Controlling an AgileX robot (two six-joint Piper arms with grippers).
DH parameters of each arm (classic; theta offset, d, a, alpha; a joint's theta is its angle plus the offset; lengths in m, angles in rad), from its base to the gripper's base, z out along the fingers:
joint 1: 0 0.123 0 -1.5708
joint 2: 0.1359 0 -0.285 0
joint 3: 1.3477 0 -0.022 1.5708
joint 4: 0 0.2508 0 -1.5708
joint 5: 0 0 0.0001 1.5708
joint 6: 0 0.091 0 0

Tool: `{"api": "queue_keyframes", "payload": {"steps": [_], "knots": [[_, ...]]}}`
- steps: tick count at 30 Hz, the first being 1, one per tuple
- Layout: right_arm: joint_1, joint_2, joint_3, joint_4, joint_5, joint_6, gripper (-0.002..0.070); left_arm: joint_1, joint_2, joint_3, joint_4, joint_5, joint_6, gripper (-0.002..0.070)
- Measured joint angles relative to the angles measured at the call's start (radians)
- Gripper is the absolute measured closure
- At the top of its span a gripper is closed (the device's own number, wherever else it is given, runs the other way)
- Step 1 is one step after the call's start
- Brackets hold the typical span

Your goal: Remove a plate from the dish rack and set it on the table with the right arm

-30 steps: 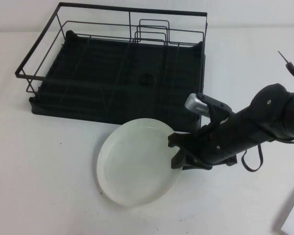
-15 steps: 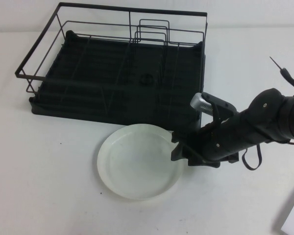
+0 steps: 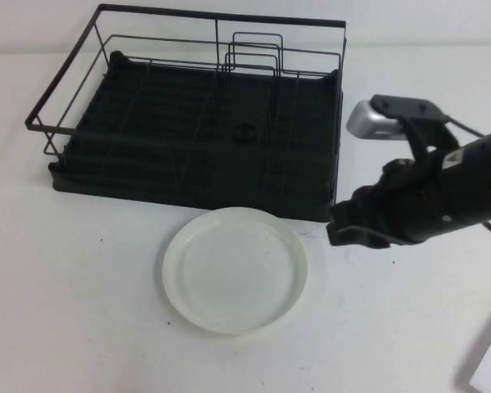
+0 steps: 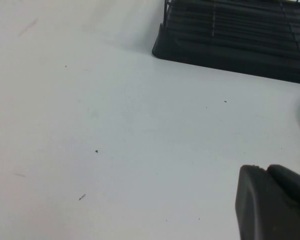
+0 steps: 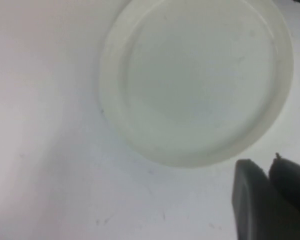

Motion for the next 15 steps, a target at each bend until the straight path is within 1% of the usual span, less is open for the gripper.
{"api": "queue_keyframes", "payload": {"steps": [2, 4, 8, 15], "knots": [[0.000, -0.084, 0.002, -0.048, 0.048, 0.000, 0.0657, 0.000, 0.000, 0.000, 0.000, 0.000, 0.000, 0.0680], [0.000, -0.154, 0.015, -0.113, 0.066, 0.010, 0.0677, 0.000, 0.000, 0.000, 0.000, 0.000, 0.000, 0.0680], [0.000, -0.292, 0.074, -0.222, 0.073, 0.044, 0.0690, 0.000, 0.000, 0.000, 0.000, 0.000, 0.000, 0.0680], [0.000, -0.513, 0.205, -0.243, 0.087, 0.049, 0.0694, 0.000, 0.000, 0.000, 0.000, 0.000, 0.000, 0.0680]]}}
